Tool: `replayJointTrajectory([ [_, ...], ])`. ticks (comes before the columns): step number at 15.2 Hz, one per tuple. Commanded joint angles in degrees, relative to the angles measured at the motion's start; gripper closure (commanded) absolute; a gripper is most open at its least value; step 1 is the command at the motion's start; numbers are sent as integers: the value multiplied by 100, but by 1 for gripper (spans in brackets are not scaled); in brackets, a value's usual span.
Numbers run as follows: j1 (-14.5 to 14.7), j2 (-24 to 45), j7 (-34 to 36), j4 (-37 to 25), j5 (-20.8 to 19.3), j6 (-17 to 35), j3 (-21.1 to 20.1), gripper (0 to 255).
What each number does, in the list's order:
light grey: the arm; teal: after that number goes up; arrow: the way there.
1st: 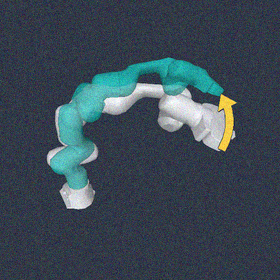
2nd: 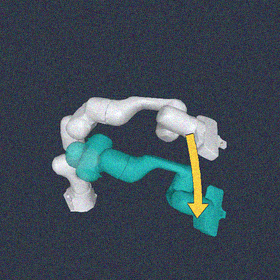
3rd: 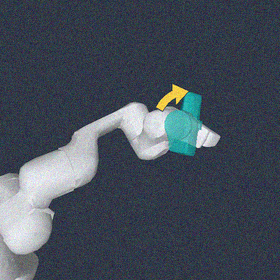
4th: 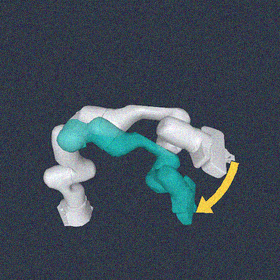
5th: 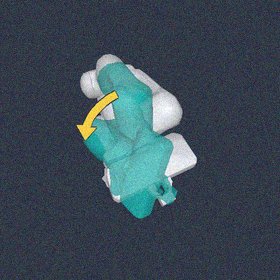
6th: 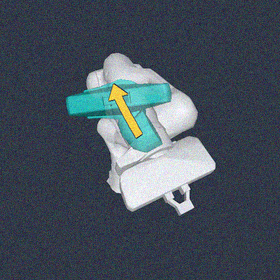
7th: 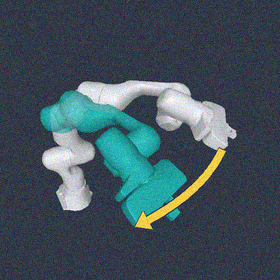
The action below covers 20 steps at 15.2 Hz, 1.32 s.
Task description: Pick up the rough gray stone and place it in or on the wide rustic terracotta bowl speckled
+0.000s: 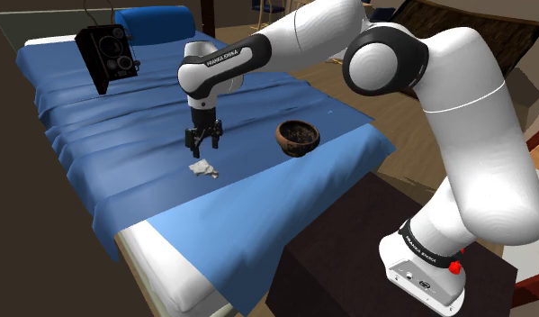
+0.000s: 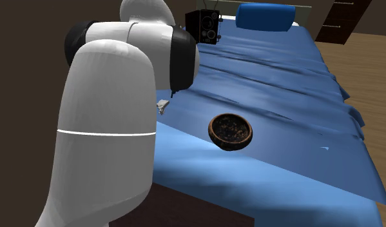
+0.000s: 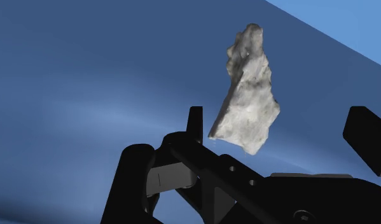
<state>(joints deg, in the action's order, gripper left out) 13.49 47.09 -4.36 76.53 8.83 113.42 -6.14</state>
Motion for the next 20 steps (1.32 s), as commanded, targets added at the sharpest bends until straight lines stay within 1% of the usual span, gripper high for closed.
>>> replayJointTrajectory([
  [1,6,23,-12,87,5,113,-2,0],
  [9,6,25,-12,84,5,111,-2,0],
  [10,6,25,-12,84,5,111,-2,255],
  [19,6,25,-12,84,5,111,-2,255],
  [20,6,25,-12,84,5,111,-2,0],
])
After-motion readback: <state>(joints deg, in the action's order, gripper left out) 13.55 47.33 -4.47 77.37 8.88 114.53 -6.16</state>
